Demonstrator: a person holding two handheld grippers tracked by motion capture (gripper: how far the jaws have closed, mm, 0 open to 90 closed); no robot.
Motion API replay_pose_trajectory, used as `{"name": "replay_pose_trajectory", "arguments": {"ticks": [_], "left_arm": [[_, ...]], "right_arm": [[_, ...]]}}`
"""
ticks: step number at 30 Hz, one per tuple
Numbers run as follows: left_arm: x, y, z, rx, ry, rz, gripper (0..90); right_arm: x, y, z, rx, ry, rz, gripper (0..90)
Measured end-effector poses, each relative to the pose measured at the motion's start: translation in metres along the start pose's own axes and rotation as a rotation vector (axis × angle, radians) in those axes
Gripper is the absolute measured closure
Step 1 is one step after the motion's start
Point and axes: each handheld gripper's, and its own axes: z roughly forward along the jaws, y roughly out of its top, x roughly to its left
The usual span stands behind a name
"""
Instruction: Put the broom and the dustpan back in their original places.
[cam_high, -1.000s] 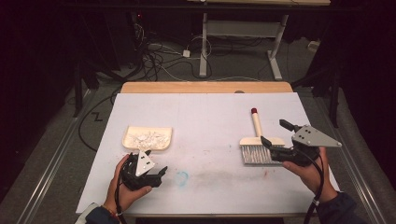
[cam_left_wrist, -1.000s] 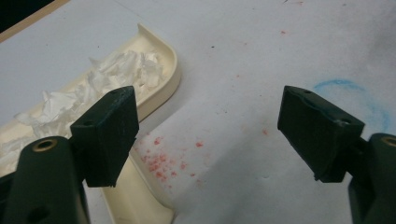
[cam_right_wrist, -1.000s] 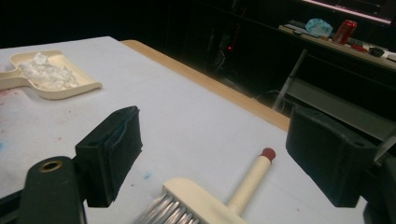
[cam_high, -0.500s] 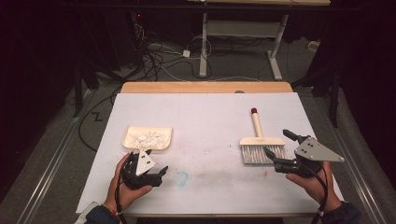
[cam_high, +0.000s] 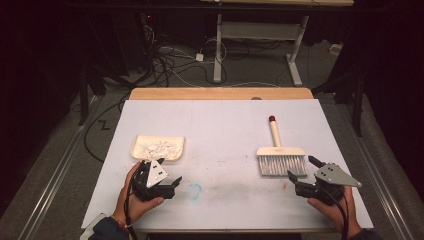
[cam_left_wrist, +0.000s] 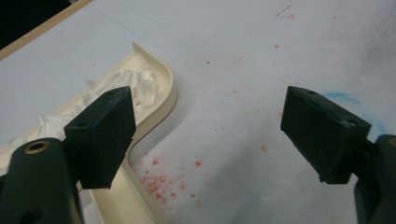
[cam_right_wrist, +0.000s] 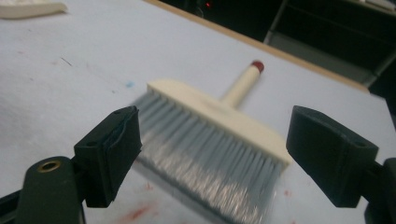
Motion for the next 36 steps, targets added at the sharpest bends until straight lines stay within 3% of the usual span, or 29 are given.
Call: {"name": "replay_pose_trajectory", "arguments": {"ticks": [4, 17, 28, 36], "left_arm": [[-0.001, -0.001, -0.001, 0.0, 0.002, -0.001, 16.1], [0.001, -0.007, -0.006, -0.012, 0.014, -0.009, 16.0], [-0.001, -0.007, 0.001, 0.019, 0.029, 0.01, 16.0], [-0.002, -0.005, 0.001, 0.016, 0.038, 0.012, 16.0]], "right_arm": [[0.006, -0.006, 0.004, 0.028, 0.013, -0.029, 16.2], [0.009, 0.007, -0.004, -0.052, 0.023, -0.054, 16.2], [0.009, 0.008, -0.007, -0.066, 0.018, -0.056, 16.3], [0.011, 0.011, -0.01, -0.084, 0.009, -0.092, 16.3]]}}
